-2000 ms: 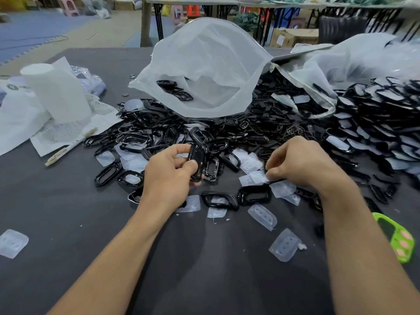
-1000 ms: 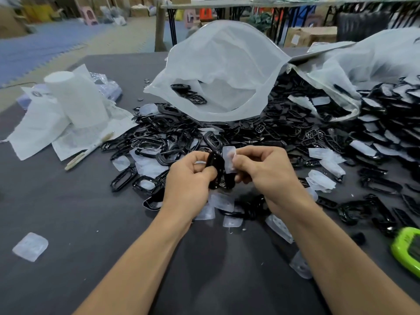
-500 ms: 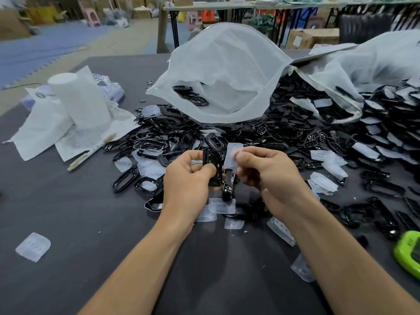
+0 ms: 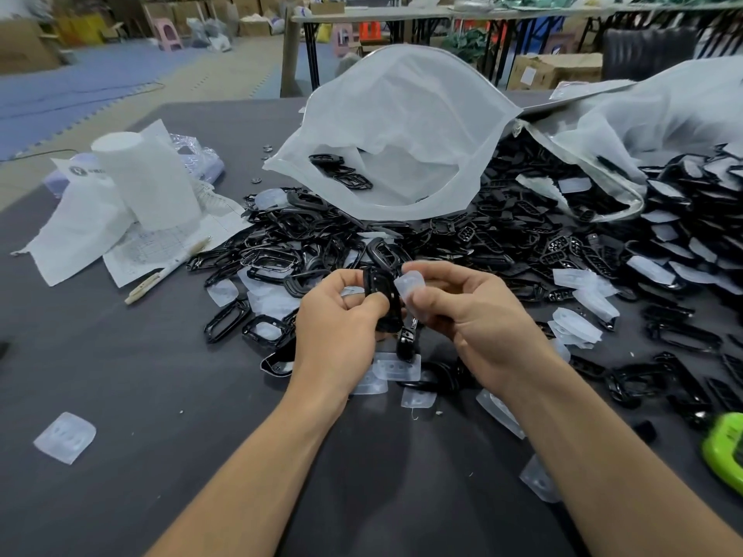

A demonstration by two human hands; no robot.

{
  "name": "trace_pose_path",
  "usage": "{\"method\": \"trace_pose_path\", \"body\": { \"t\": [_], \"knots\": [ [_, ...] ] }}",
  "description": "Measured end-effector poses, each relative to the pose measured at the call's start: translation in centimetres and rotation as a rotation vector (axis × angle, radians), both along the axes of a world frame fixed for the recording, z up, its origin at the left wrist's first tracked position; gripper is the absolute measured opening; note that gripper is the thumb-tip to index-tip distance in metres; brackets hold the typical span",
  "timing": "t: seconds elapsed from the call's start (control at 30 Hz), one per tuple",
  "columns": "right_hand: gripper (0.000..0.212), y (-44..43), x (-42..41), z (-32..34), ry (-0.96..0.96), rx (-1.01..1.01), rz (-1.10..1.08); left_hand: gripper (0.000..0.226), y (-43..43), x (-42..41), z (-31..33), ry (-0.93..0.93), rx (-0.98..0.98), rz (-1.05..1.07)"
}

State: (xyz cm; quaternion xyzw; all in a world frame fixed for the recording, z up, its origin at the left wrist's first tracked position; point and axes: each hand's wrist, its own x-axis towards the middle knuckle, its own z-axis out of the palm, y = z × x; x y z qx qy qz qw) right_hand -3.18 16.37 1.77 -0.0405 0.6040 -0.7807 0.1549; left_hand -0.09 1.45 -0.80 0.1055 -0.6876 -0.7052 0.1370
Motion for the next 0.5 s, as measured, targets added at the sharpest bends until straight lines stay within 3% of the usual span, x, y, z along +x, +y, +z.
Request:
{"method": "trace_pose_path", "body": {
  "t": [0.23, 0.5],
  "knots": [
    [0.011, -0.2, 0.4, 0.0, -0.012, -0.007, 0.019, 0.014, 0.1, 0.1, -0.2, -0.005, 0.035, -0.059],
    [0.010, -1.4, 1.0, -0.3, 0.083, 0.037, -0.069, 0.022, 0.2, 0.1, -0.3, 0.076, -0.074, -0.100]
  ]
}}
